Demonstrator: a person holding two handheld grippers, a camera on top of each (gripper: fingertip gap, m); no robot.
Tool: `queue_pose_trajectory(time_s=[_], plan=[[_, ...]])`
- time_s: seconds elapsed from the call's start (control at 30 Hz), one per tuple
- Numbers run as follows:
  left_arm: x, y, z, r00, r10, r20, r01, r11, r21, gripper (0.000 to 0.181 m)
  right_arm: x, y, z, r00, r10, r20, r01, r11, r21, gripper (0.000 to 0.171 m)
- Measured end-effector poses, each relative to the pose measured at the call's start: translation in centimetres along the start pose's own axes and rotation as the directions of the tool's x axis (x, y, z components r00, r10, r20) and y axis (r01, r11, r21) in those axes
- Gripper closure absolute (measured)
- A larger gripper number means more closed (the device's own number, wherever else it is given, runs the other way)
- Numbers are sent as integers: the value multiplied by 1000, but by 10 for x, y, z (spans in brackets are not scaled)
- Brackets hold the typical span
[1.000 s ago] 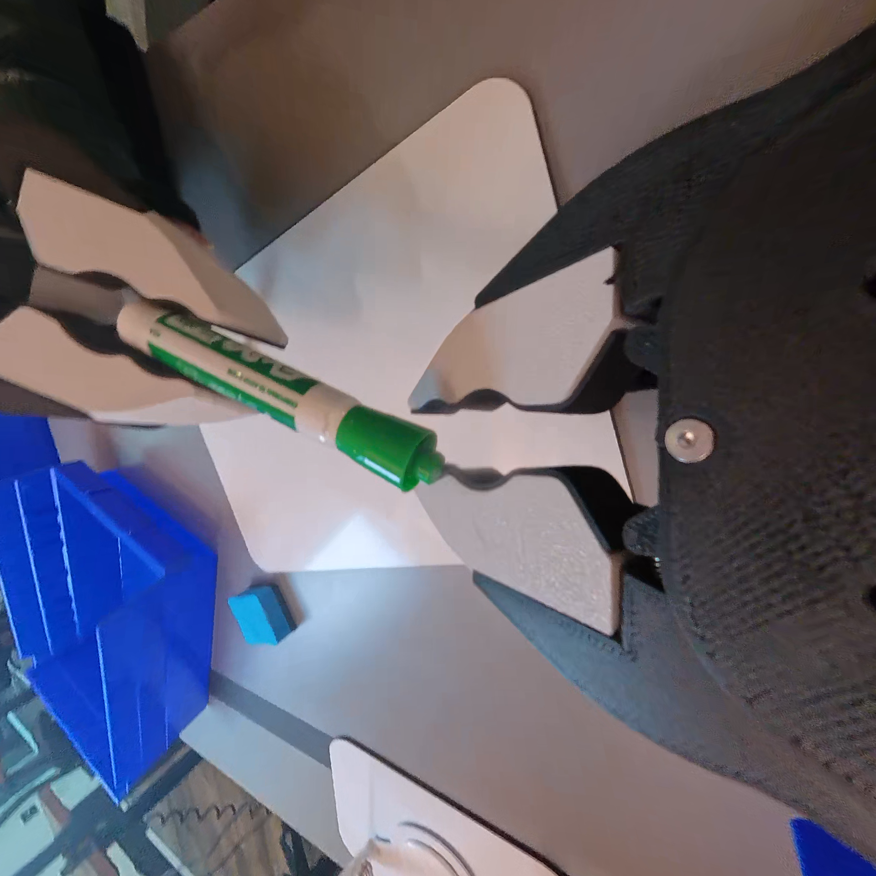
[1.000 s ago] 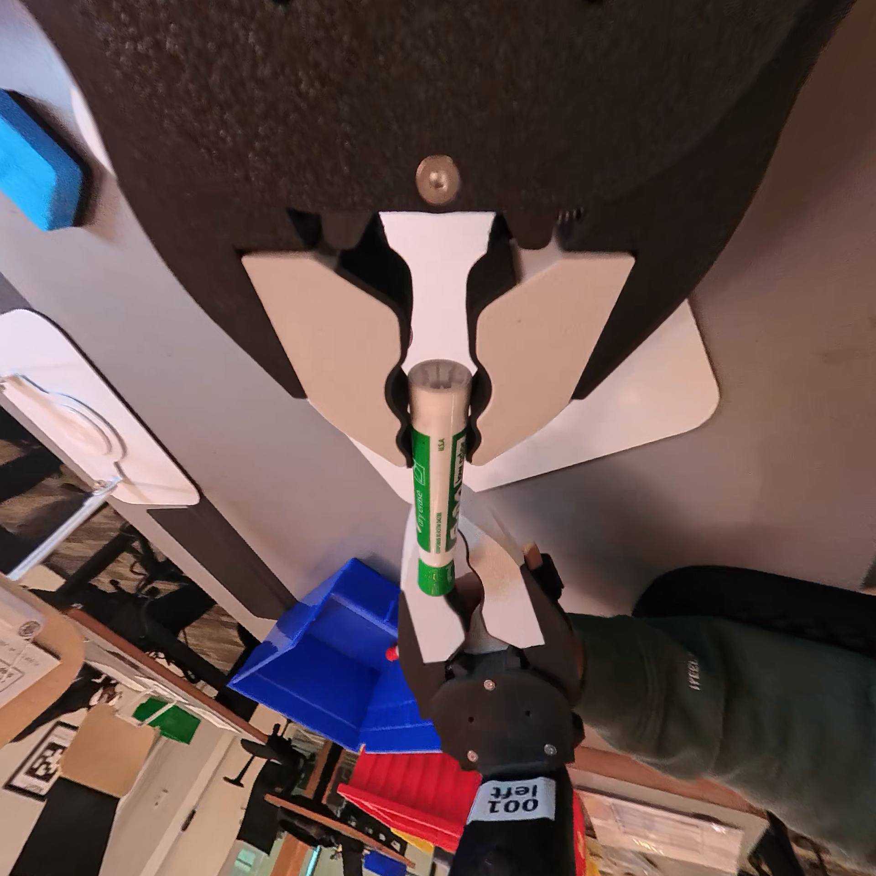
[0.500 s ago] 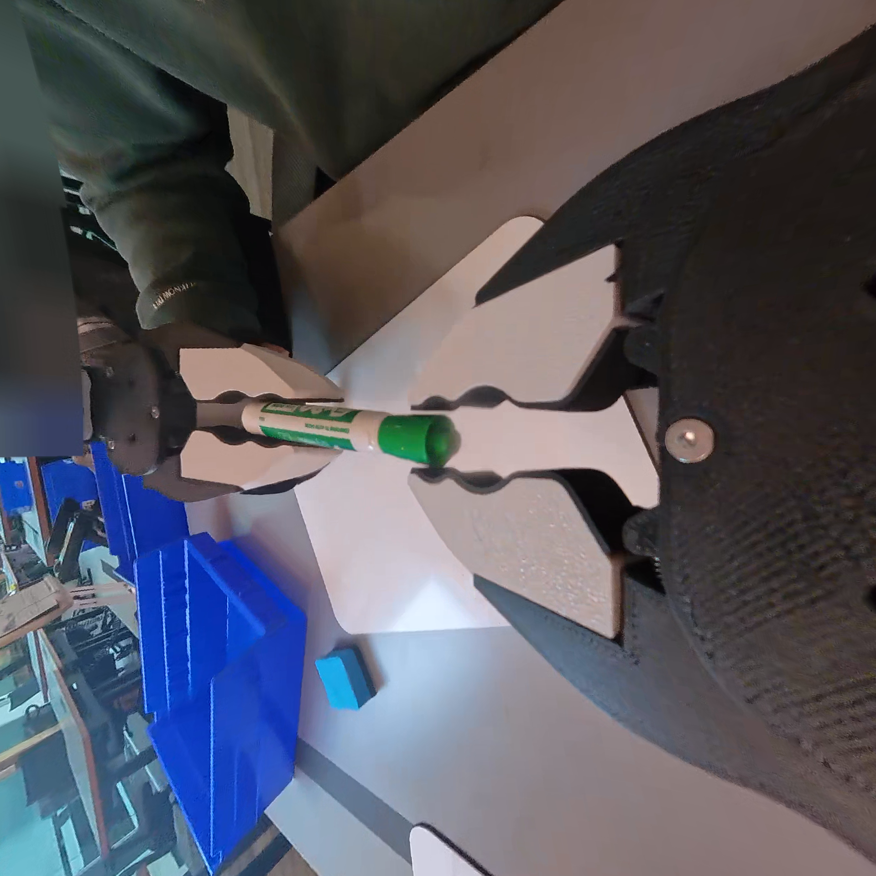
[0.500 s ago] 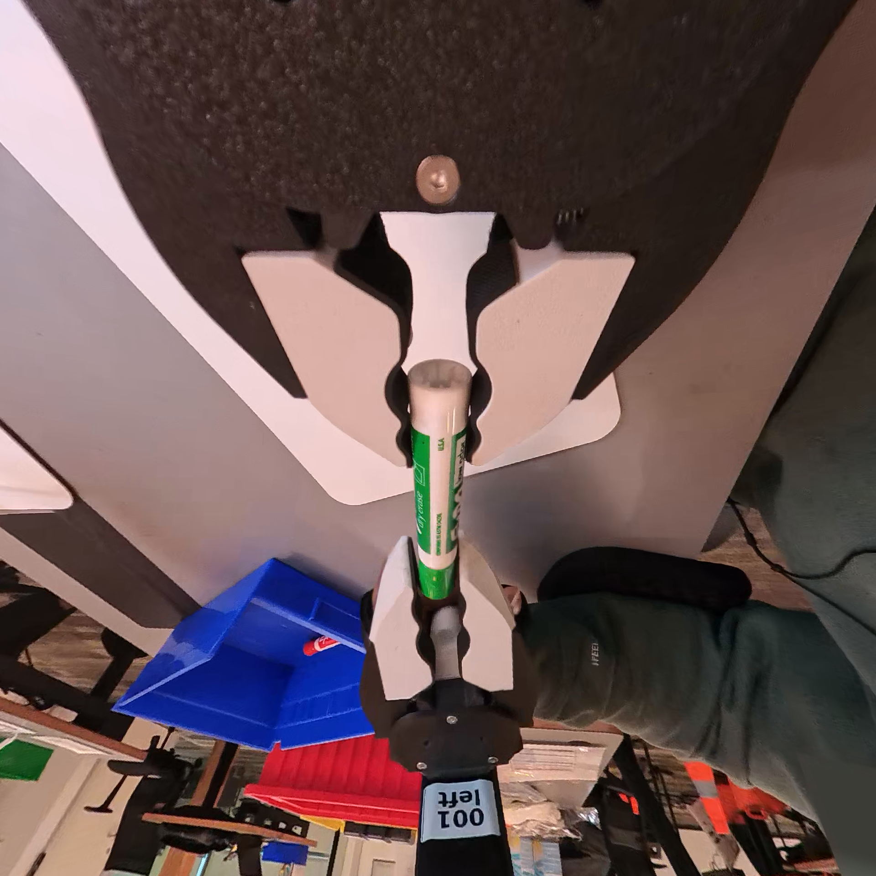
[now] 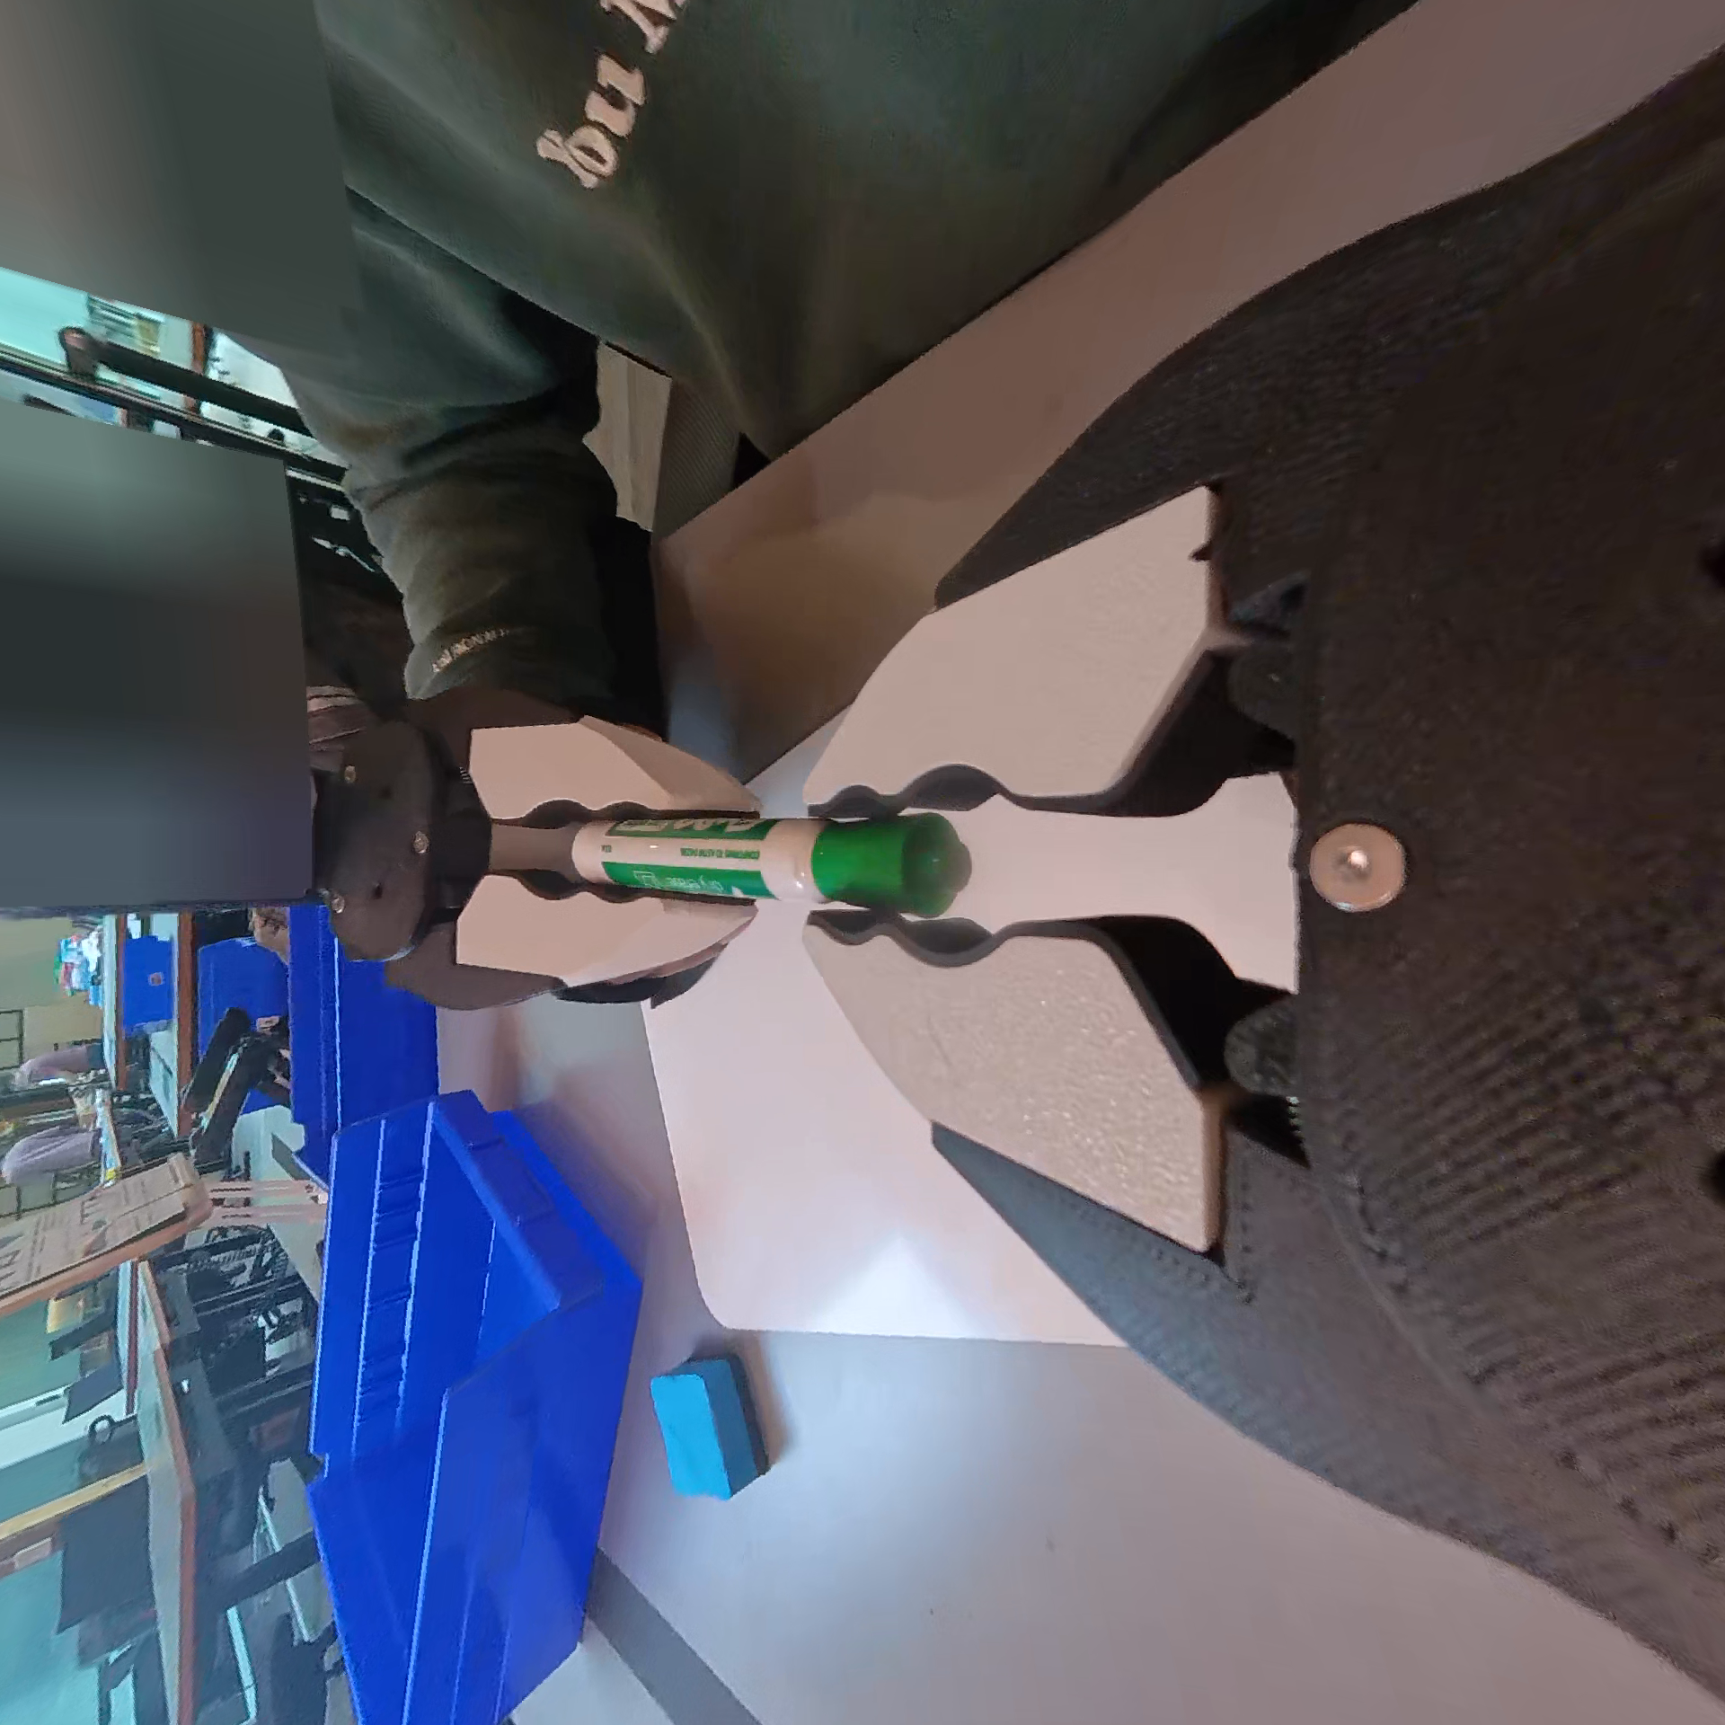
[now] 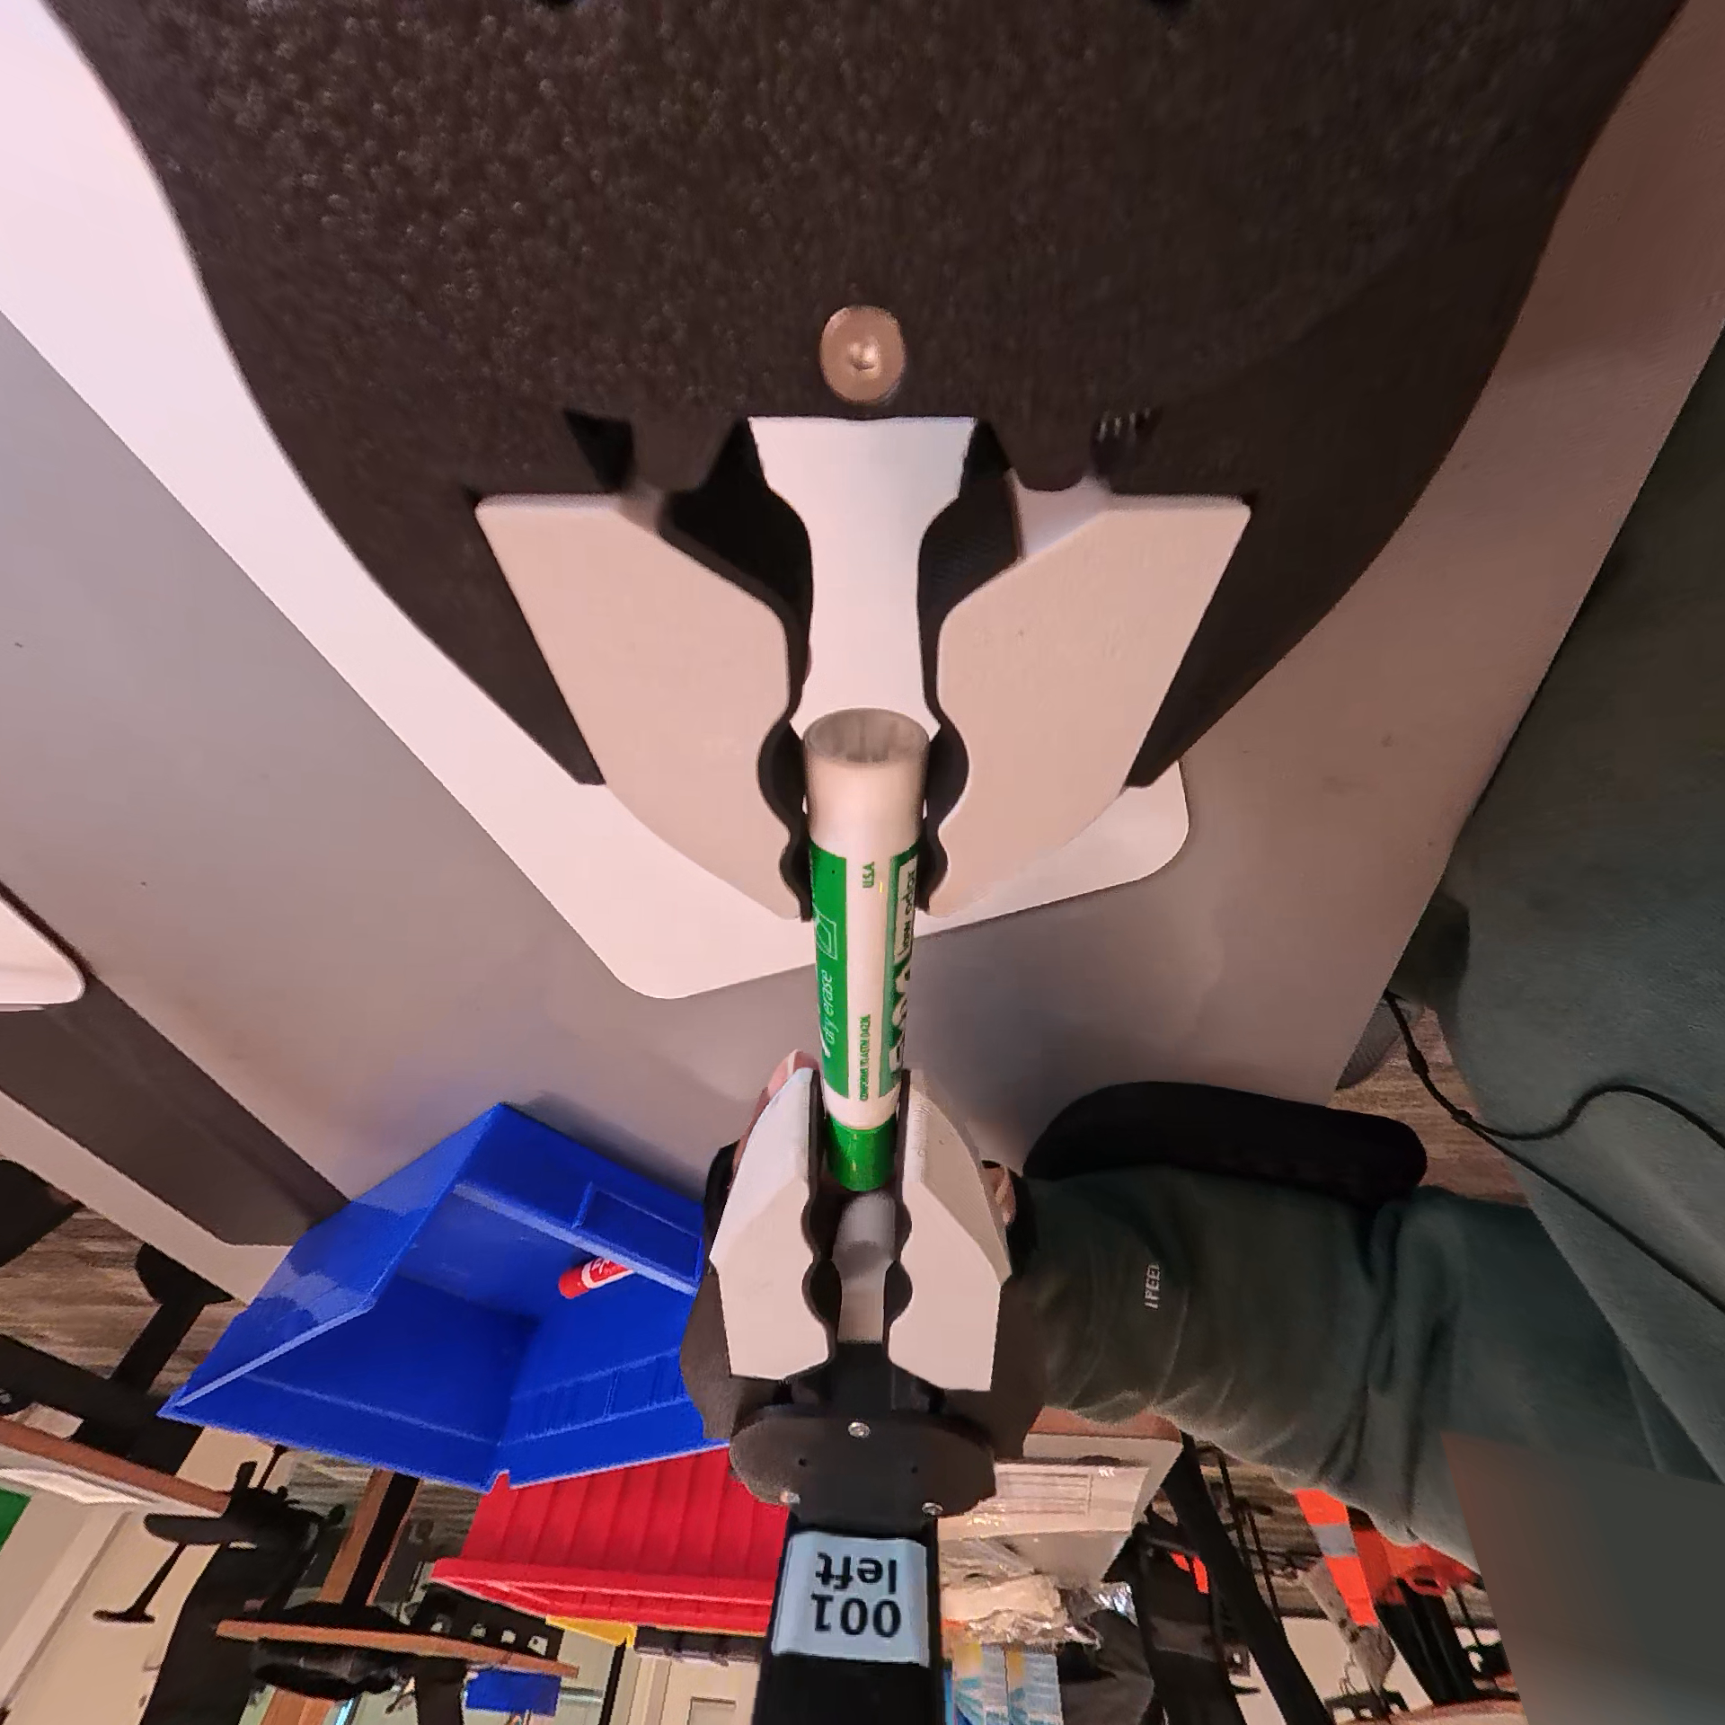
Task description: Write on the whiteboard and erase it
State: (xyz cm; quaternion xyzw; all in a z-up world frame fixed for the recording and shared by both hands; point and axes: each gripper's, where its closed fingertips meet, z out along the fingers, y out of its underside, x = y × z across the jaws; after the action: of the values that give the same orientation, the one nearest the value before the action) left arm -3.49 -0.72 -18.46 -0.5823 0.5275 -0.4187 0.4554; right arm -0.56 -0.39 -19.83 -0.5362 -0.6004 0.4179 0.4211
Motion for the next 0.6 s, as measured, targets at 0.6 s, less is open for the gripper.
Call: queue_pose_trajectory(time_s=[0.6], plan=[[17, -9, 25, 914, -357, -194, 381, 919, 104, 163, -14, -21, 10, 988, -133, -76, 140, 987, 82, 141]])
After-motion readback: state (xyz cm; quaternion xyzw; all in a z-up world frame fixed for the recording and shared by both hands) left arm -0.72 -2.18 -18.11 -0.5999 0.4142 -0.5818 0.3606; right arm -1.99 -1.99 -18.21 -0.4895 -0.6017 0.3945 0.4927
